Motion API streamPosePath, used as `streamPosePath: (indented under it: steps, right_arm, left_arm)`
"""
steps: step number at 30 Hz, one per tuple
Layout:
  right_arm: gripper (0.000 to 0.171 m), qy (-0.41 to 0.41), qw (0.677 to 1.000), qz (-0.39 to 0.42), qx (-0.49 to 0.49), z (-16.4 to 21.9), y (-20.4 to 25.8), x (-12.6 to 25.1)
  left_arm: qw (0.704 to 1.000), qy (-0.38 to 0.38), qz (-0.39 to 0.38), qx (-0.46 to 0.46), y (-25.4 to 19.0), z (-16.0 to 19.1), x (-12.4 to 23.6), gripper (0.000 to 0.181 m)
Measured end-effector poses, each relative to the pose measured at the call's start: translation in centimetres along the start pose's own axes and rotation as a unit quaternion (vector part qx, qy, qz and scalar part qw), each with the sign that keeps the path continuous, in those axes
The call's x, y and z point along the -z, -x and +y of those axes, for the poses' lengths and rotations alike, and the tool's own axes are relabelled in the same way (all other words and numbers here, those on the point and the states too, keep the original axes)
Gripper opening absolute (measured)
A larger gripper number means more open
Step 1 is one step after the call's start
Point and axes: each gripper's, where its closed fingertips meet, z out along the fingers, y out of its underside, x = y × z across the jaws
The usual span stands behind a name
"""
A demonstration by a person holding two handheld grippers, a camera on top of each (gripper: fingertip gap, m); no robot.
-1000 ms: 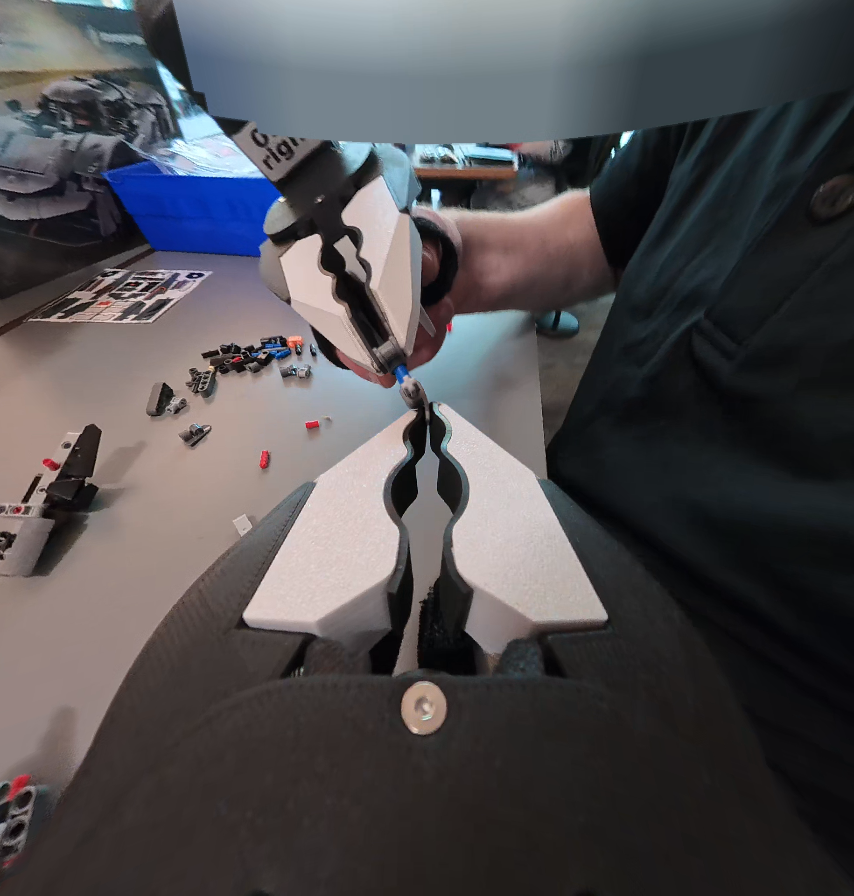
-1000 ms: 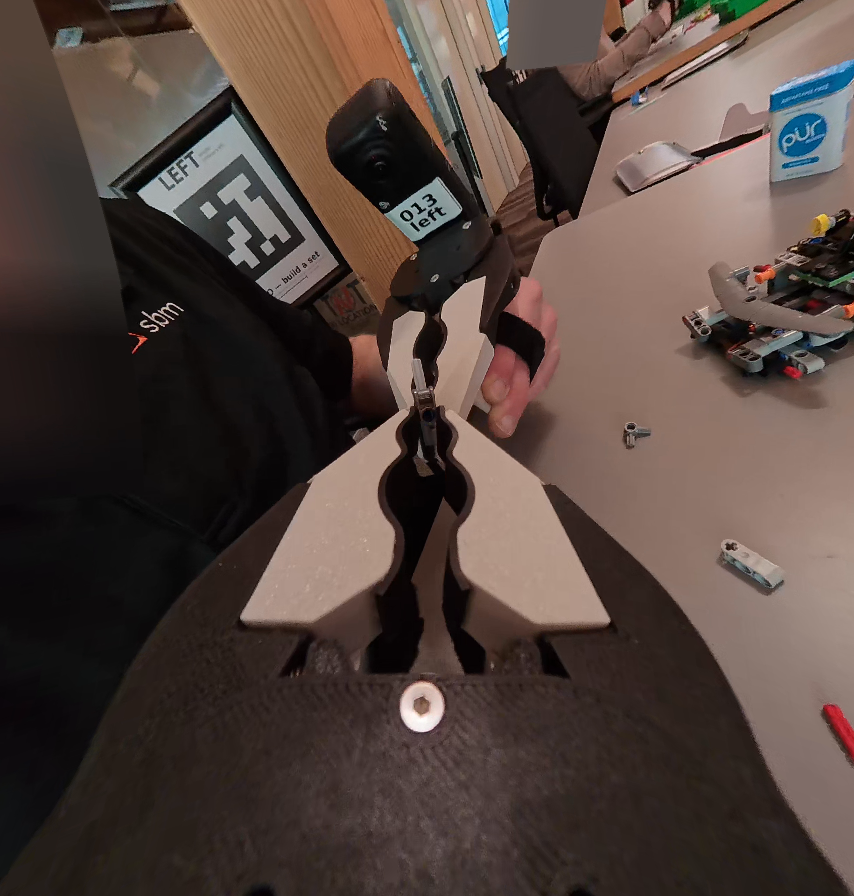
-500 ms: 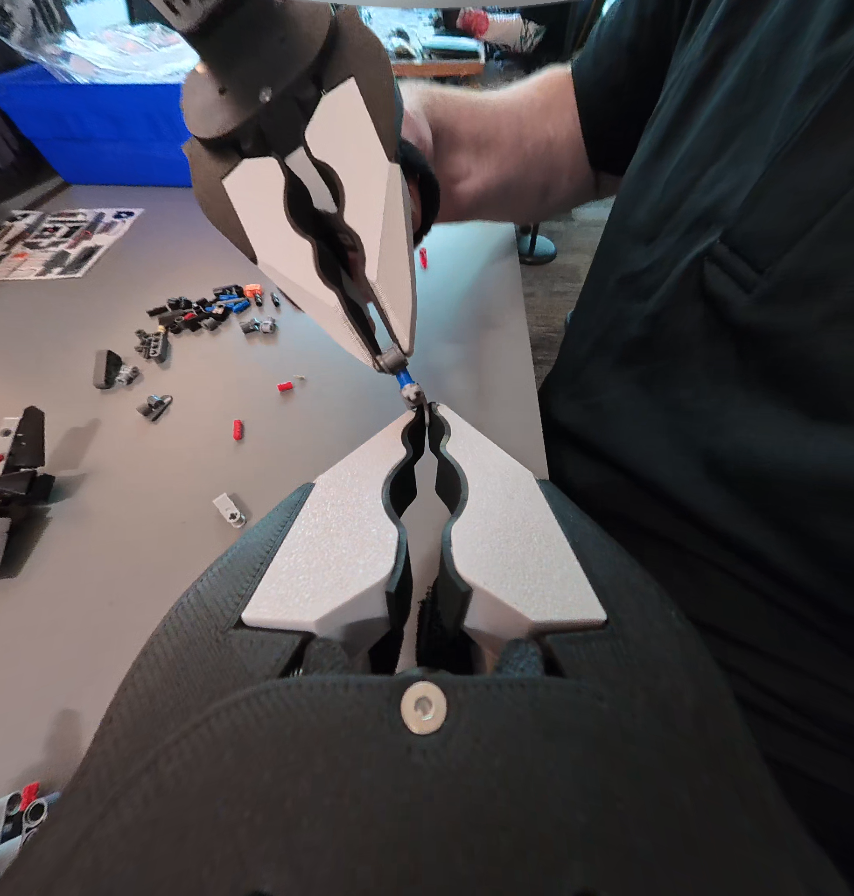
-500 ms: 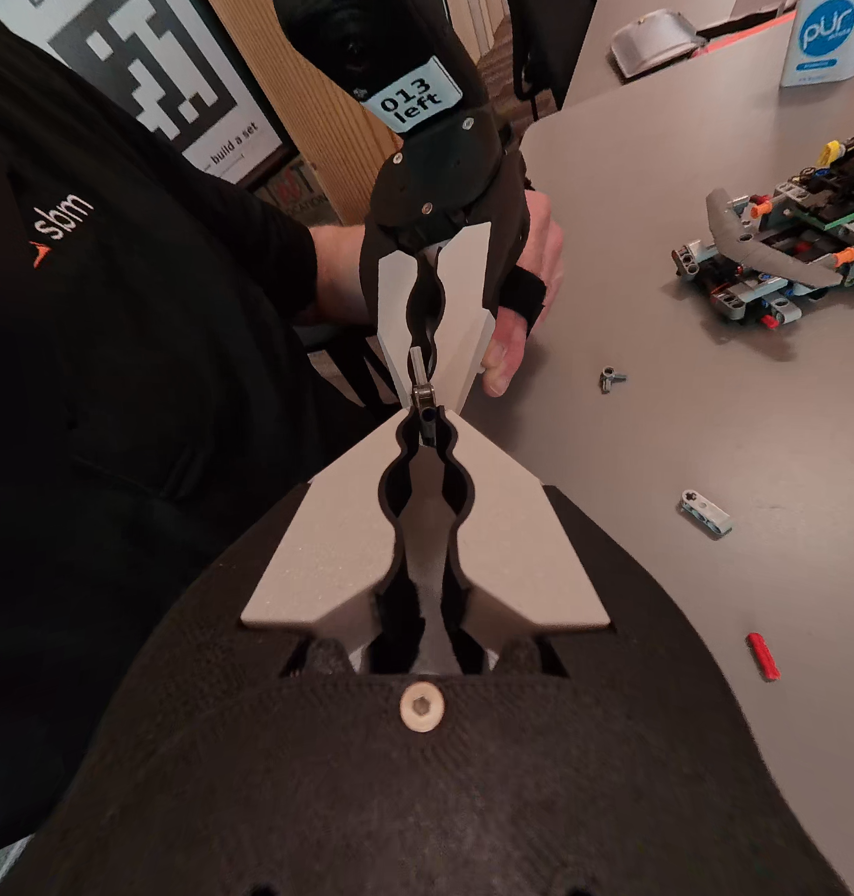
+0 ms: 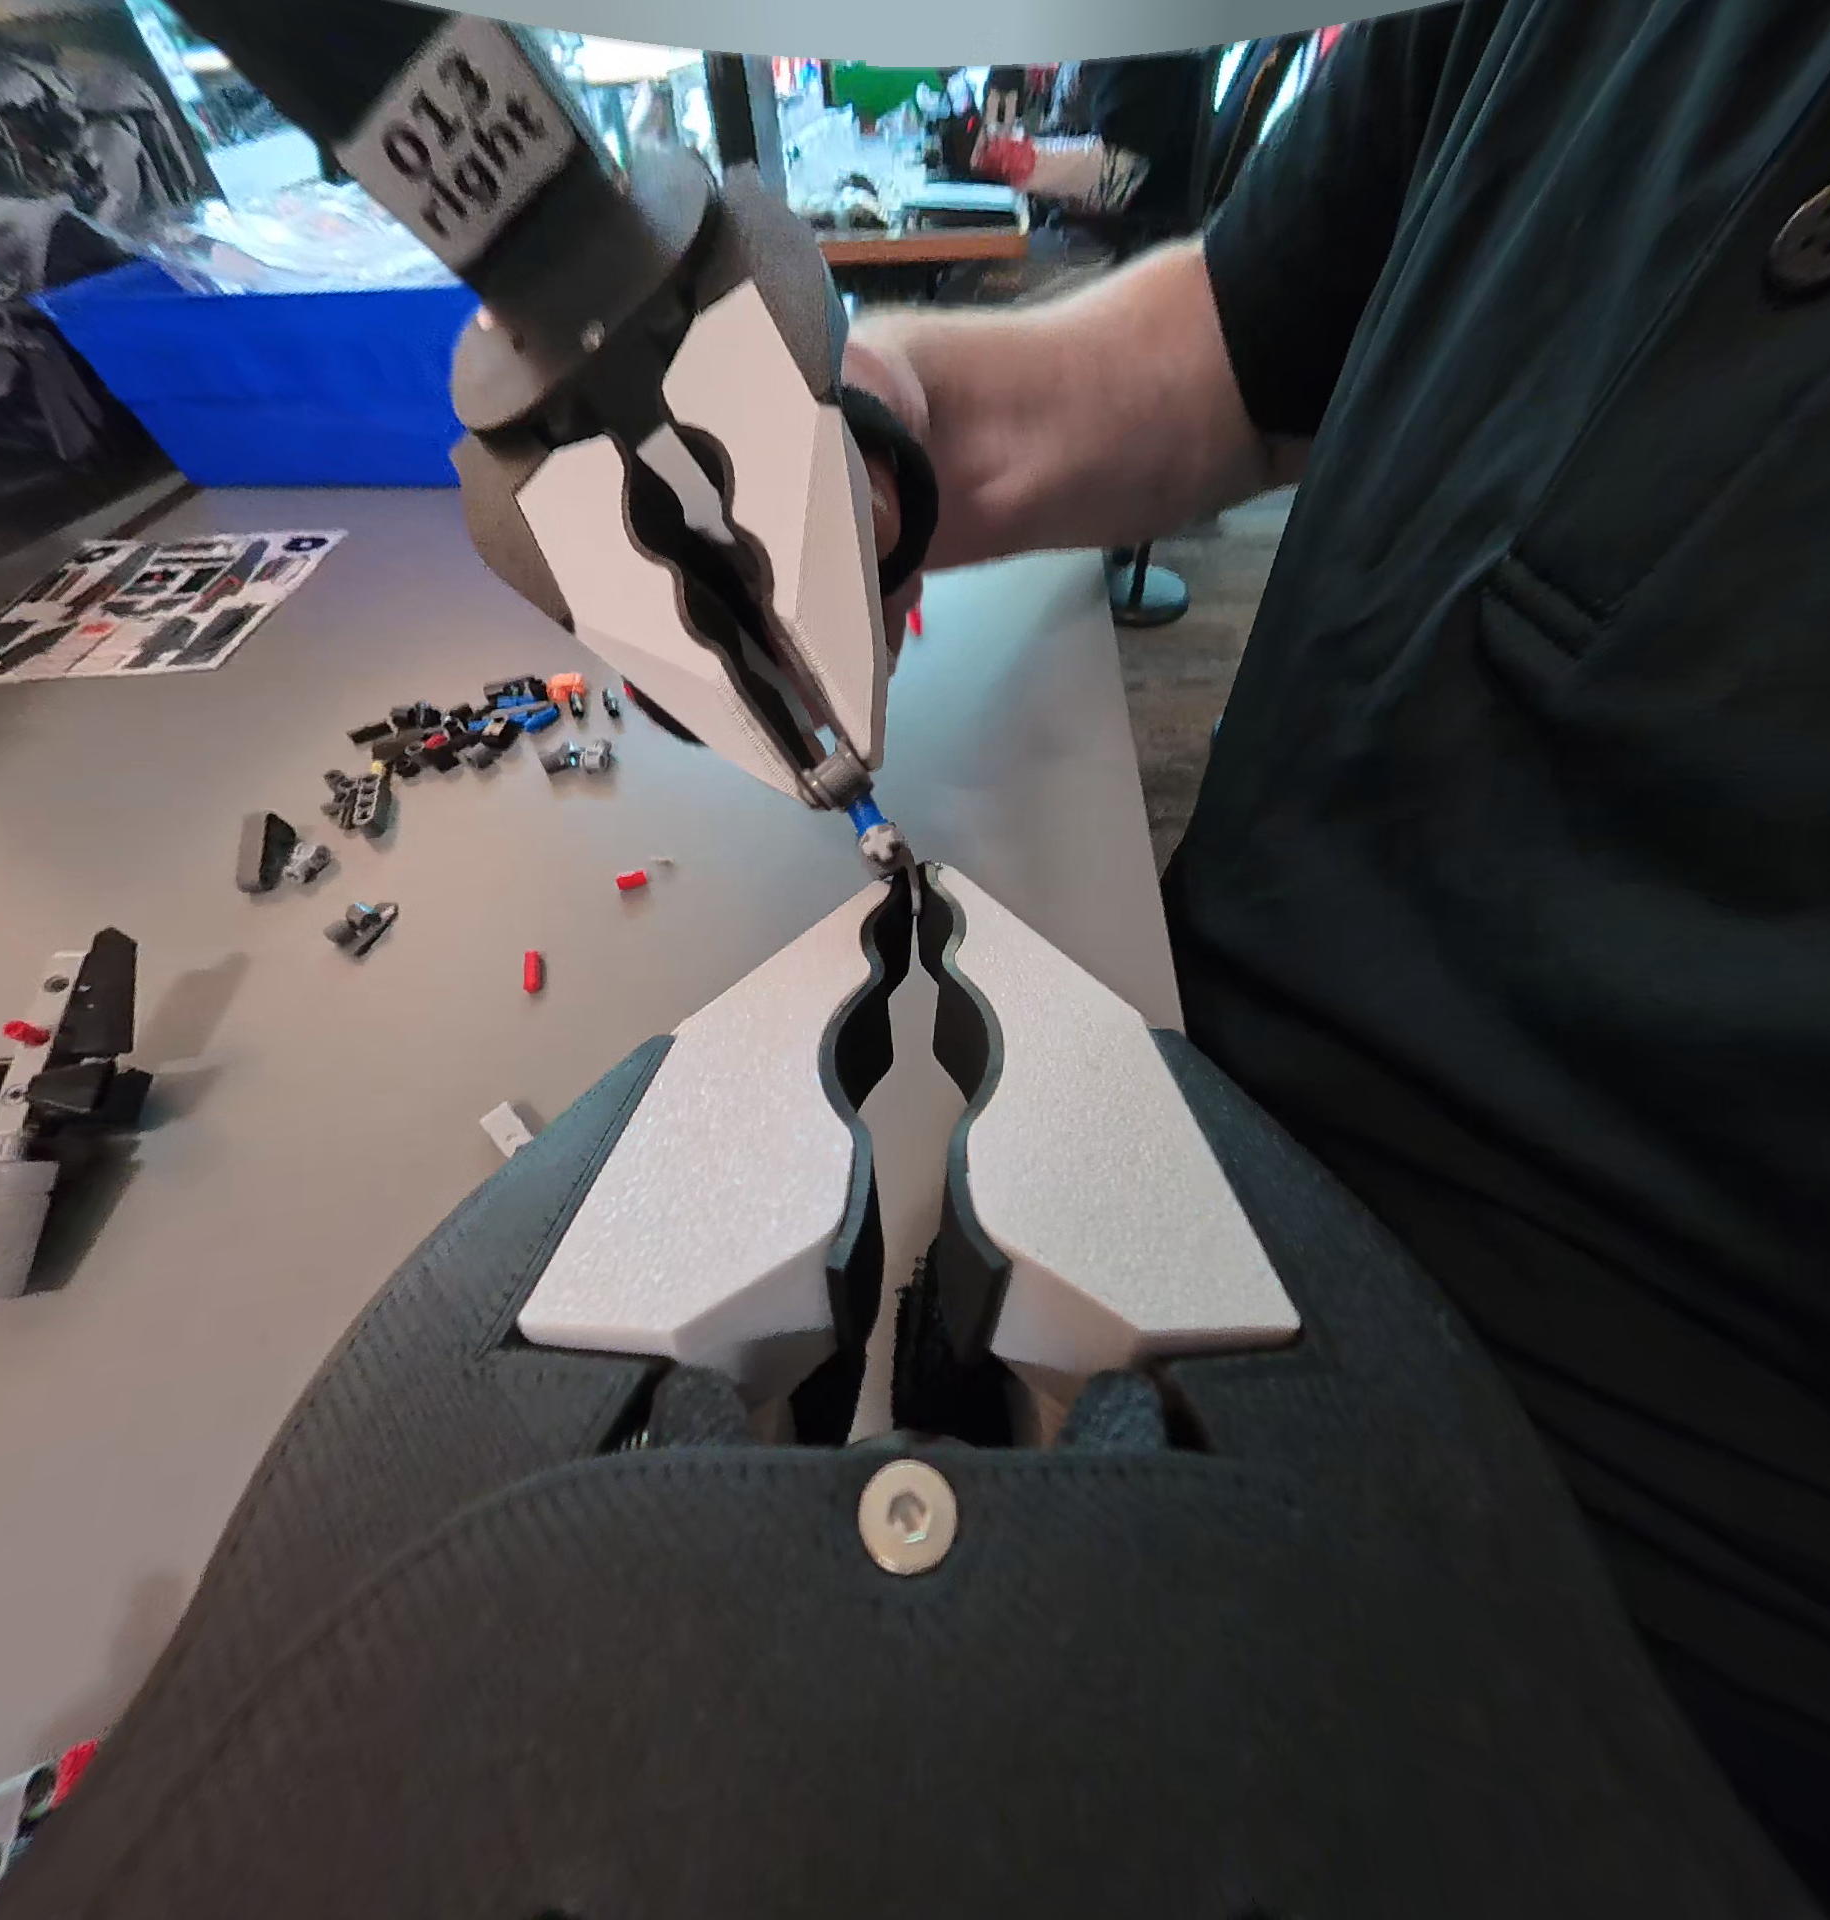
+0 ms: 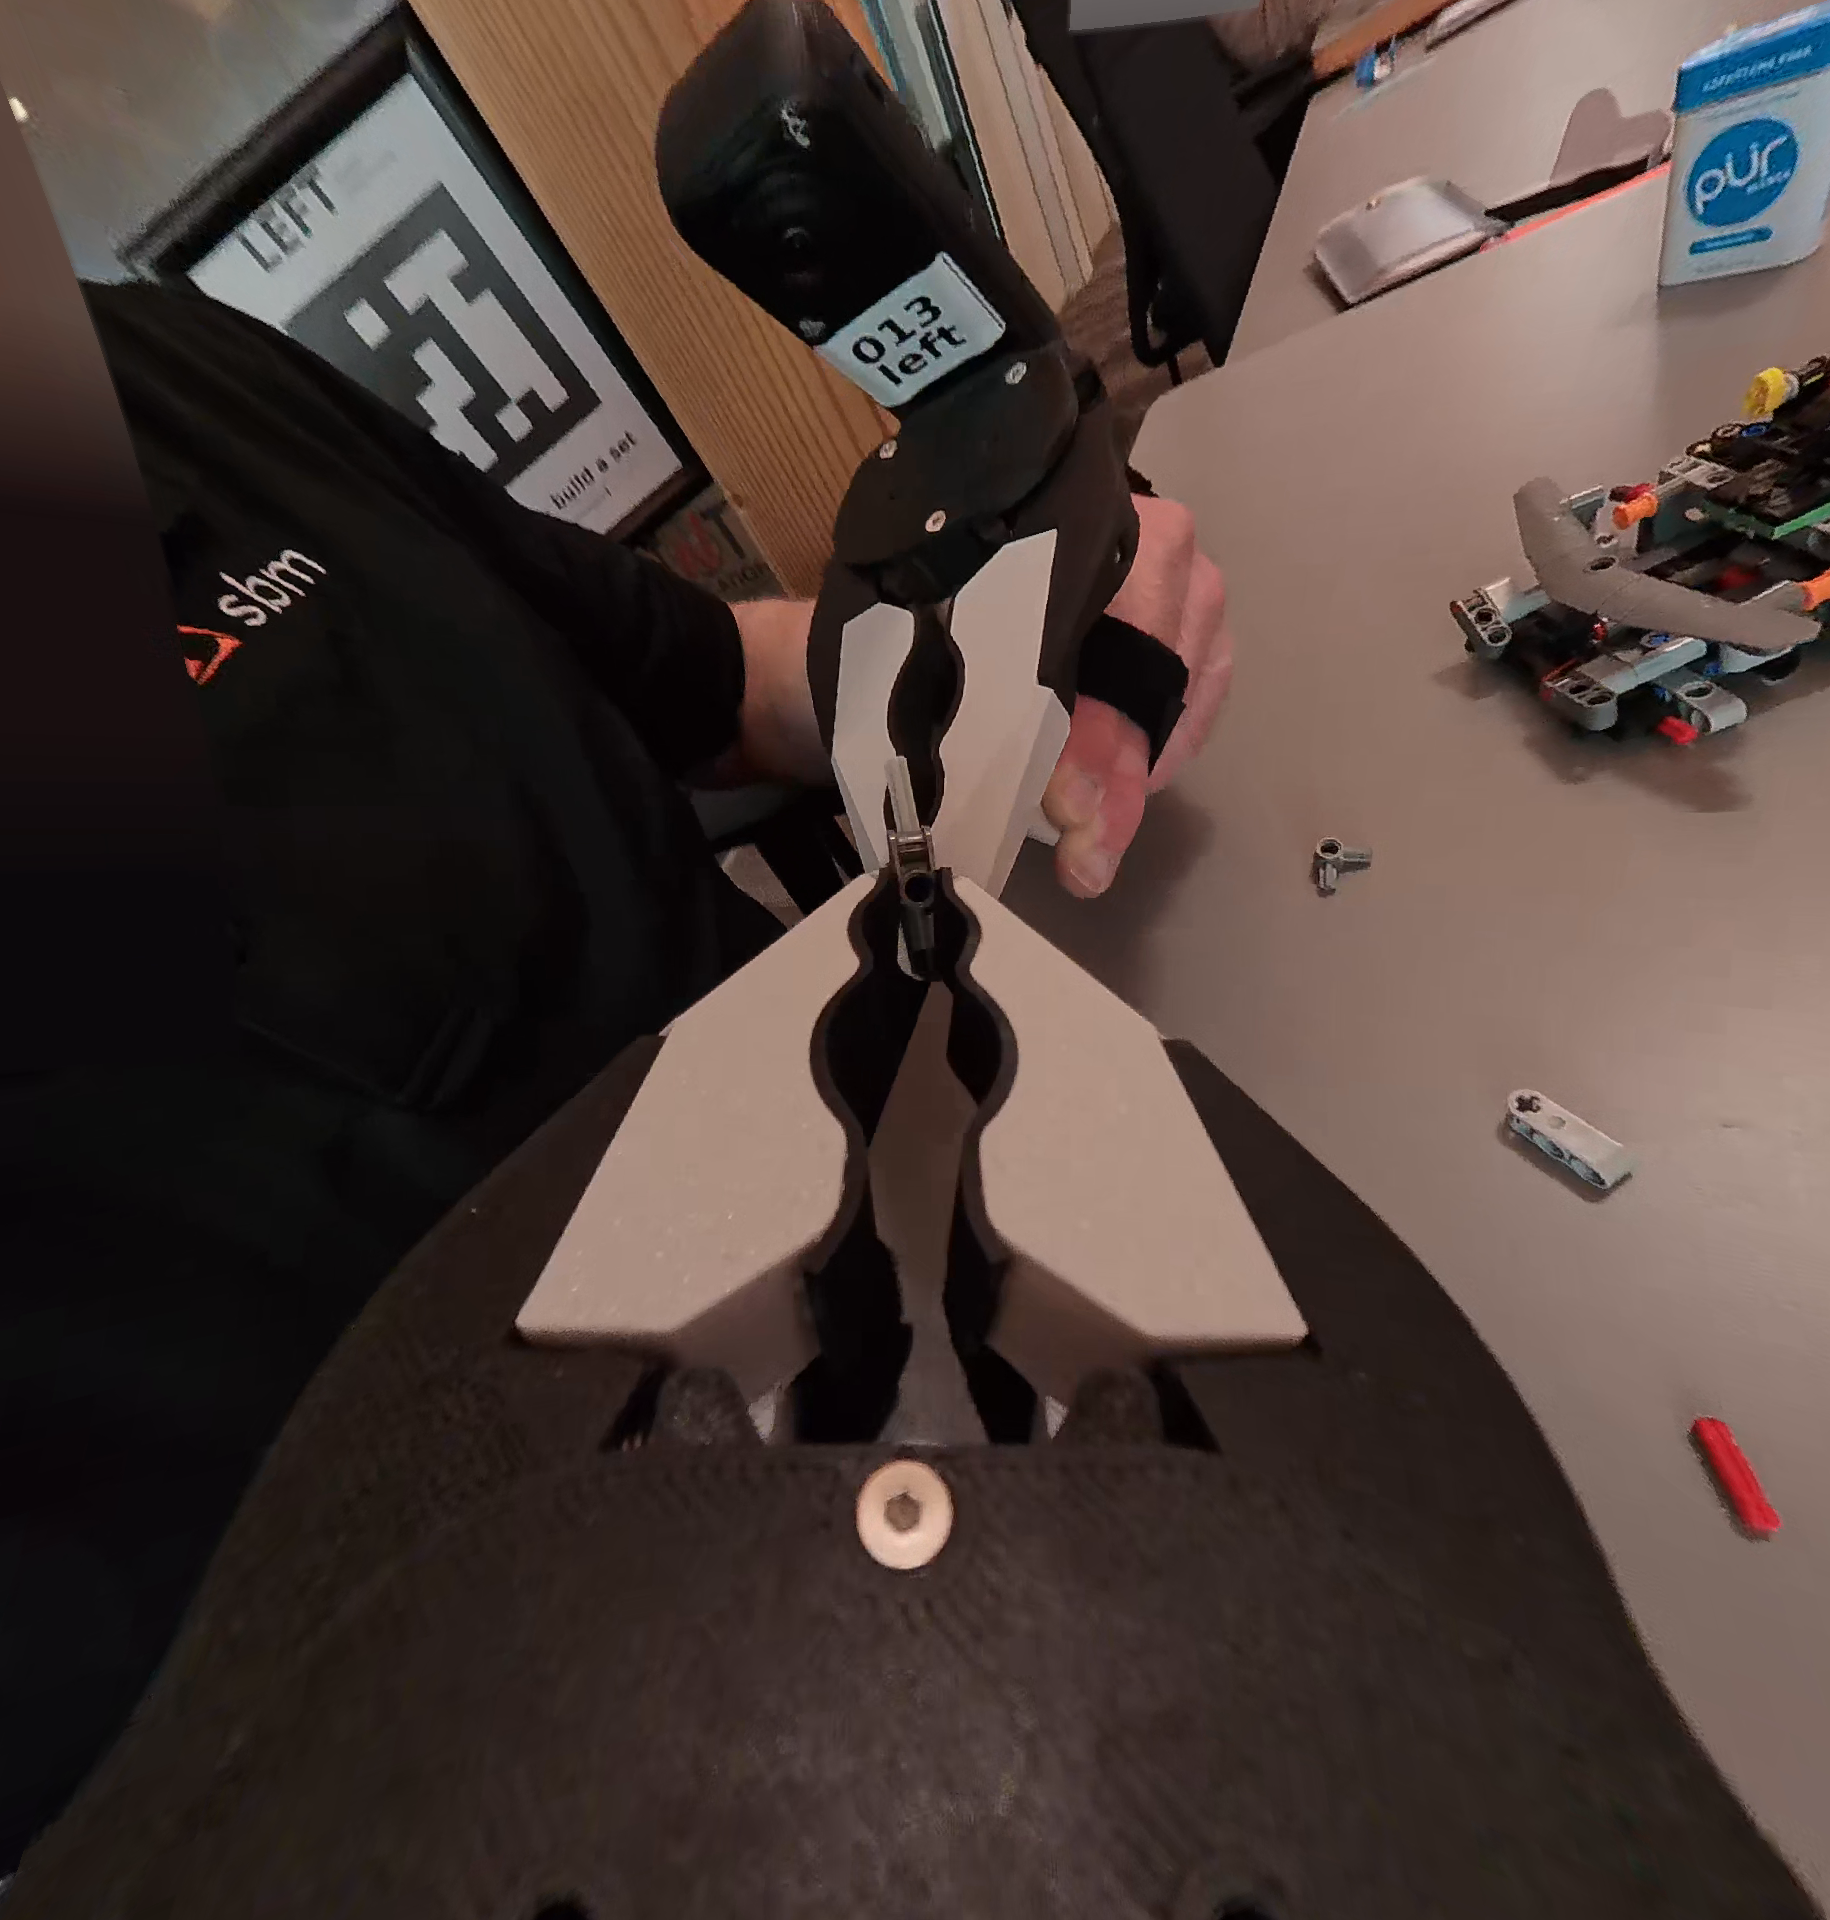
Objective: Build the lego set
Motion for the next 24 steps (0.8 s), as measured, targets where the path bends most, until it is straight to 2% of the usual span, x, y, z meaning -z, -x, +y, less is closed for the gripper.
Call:
streamPosePath:
  steps: [10,24]
  right_arm:
    - [0.005,-0.082,0.996,-0.028,-0.009,-1.2,0.7,0.2]
    - [0.004,-0.101,0.994,-0.027,-0.009,-1.5,0.4,0.7]
  left_arm:
    - [0.999,-0.046,0.006,0.003,-0.1,-1.5,0.3,0.0]
    - [0.997,-0.069,0.02,0.012,0.5,-1.8,-0.1,0.0]
